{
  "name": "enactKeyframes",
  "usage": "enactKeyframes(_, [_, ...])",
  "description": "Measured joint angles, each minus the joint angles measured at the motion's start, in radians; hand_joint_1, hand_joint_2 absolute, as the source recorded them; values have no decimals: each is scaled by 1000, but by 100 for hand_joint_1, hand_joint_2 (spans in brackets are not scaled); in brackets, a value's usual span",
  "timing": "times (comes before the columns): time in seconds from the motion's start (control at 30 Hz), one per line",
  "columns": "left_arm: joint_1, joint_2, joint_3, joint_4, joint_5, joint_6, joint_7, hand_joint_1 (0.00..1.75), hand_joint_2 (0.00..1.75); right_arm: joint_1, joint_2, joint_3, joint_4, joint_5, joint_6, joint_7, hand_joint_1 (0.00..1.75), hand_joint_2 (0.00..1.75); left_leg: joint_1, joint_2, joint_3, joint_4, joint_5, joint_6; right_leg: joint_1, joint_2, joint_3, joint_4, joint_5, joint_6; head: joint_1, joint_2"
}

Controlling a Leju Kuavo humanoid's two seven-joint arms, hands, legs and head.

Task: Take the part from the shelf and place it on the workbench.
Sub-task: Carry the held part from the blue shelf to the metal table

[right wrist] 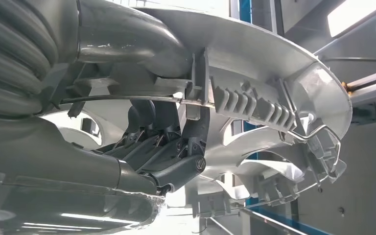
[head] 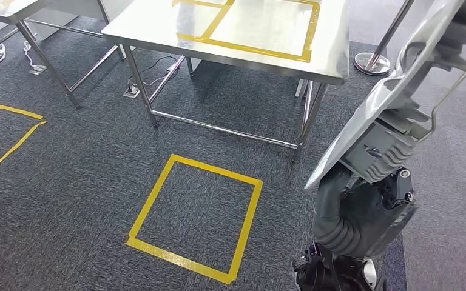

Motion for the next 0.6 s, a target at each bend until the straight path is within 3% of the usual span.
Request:
enactKeyframes(0.1, [1,0,4,0,0,0,4,0,175,2,0,-3,-2,1,4,-1,175,175,-1,5,17,-2,-10,8,1,-2,-89,166,-75,0,4,0])
enactKeyframes(0.17, [3,0,6,0,0,1,5,0,175,4,0,-5,-2,1,5,-1,175,175,-1,8,30,-1,-20,5,1,-3,-144,248,-93,0,4,0])
enactKeyframes(0.2, [4,0,7,0,-1,2,3,0,175,5,0,-6,-2,1,6,-1,175,175,-1,9,39,-1,-26,1,0,-3,-145,235,-77,-2,4,0])
enactKeyframes(0.27, [7,0,8,0,-1,7,-3,0,175,7,0,-7,-3,1,7,-1,175,175,1,9,62,0,-42,-10,-2,-8,-99,112,-8,-6,5,0])
enactKeyframes(0.33, [8,0,9,0,-2,11,-8,0,175,9,-1,-8,-2,1,8,-1,175,175,0,11,80,3,-59,-23,1,-13,-59,8,31,-15,3,0])
enactKeyframes(0.43, [6,-1,10,0,-2,15,-11,0,175,10,2,-12,-5,1,11,0,175,175,1,13,83,12,-60,-42,9,-12,-44,-15,32,-36,0,0])
enactKeyframes(0.47, [3,-2,10,0,-1,13,-13,0,175,10,4,-14,-7,1,13,0,175,175,1,13,69,36,-47,-47,7,-13,-37,-21,31,-40,0,0])
enactKeyframes(0.53, [-1,-5,10,0,1,4,-13,0,175,9,8,-14,-8,0,16,0,175,175,2,10,1,138,-28,-56,1,-14,-16,-36,25,-49,-1,0])
enactKeyframes(0.6, [-1,-6,10,0,3,-1,-10,0,175,8,10,-15,-9,0,18,0,175,175,5,9,-87,253,-66,-62,0,-14,3,-47,14,-58,-1,0])
